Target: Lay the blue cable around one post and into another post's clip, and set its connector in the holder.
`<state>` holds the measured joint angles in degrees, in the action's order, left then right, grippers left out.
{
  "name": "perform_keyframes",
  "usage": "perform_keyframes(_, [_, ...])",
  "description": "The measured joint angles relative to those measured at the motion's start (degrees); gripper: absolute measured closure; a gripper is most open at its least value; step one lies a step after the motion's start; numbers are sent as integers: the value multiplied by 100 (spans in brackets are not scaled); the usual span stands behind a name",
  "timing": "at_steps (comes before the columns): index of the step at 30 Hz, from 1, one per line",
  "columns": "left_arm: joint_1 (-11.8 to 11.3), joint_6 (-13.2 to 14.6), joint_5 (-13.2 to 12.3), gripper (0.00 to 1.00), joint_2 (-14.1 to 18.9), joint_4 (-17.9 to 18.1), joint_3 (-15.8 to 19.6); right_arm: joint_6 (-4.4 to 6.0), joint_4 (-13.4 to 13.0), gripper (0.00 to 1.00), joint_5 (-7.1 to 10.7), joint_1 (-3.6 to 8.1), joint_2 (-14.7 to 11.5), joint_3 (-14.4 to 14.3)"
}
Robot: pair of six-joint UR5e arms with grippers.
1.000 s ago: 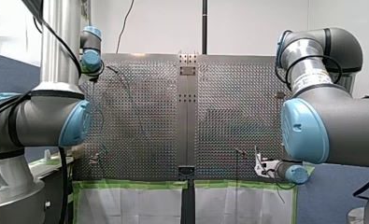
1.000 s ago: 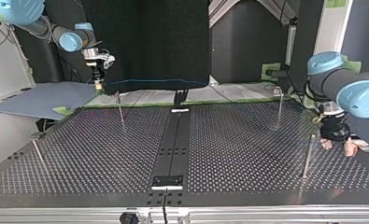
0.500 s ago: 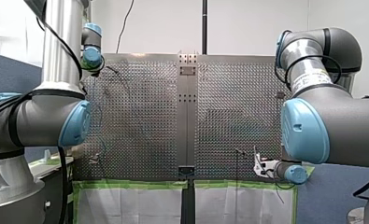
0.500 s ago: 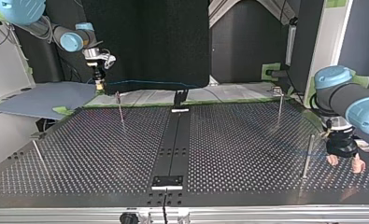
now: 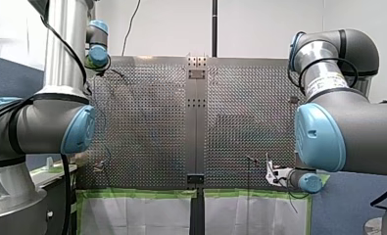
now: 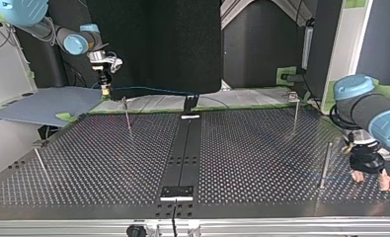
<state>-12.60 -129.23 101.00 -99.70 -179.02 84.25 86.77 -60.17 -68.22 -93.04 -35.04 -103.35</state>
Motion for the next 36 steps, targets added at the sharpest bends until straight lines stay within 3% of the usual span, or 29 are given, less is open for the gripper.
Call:
perform_keyframes(13, [165, -3, -107, 0, 0, 202, 645, -15, 13, 100, 0, -13, 0, -1])
perform_keyframes(26, [194, -606, -686, 0, 180, 208, 757, -18, 11, 100, 0, -17, 0, 1])
perform_keyframes(36, [120, -1100, -564, 0, 356, 136, 764, -18, 14, 100, 0, -17, 0, 2])
